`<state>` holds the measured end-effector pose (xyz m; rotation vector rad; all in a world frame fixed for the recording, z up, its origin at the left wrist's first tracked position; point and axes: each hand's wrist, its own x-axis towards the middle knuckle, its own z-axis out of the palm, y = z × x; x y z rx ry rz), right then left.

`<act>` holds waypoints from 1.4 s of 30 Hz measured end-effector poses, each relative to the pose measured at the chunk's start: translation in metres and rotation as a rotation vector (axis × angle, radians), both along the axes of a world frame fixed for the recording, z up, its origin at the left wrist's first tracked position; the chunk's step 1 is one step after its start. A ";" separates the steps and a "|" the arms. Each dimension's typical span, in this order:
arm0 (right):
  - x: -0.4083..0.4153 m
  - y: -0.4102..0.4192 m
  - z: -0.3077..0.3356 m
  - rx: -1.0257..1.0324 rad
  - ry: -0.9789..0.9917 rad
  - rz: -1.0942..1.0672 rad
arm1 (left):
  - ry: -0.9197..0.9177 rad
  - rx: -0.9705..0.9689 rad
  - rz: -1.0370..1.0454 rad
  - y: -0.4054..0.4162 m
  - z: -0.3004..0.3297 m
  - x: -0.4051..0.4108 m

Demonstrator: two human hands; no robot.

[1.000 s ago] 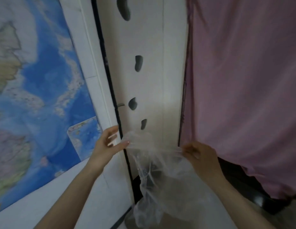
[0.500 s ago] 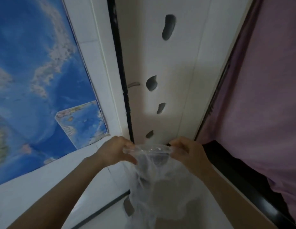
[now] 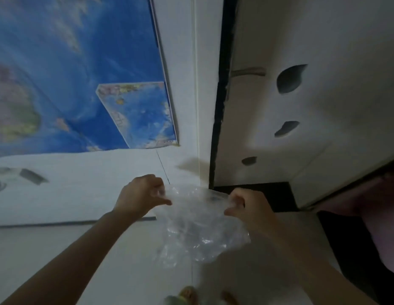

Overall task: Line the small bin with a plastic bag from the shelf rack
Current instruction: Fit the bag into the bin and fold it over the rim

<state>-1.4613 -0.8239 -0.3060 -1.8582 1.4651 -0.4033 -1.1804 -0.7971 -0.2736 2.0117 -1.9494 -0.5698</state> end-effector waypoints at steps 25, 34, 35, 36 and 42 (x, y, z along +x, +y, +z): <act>0.011 -0.025 -0.324 0.126 -0.200 -0.082 | -0.179 -0.303 0.069 0.023 -0.311 0.008; 0.027 -0.051 -0.443 0.156 -0.374 -0.315 | -0.226 -0.344 0.071 0.015 -0.438 0.037; 0.026 -0.056 -0.454 0.142 -0.419 -0.342 | -0.214 -0.342 0.103 0.015 -0.453 0.041; 0.024 -0.059 -0.464 0.130 -0.452 -0.352 | -0.191 -0.333 0.141 0.015 -0.467 0.045; 0.017 -0.066 -0.513 -0.101 -0.433 -0.391 | -0.054 -0.286 0.275 0.015 -0.530 0.056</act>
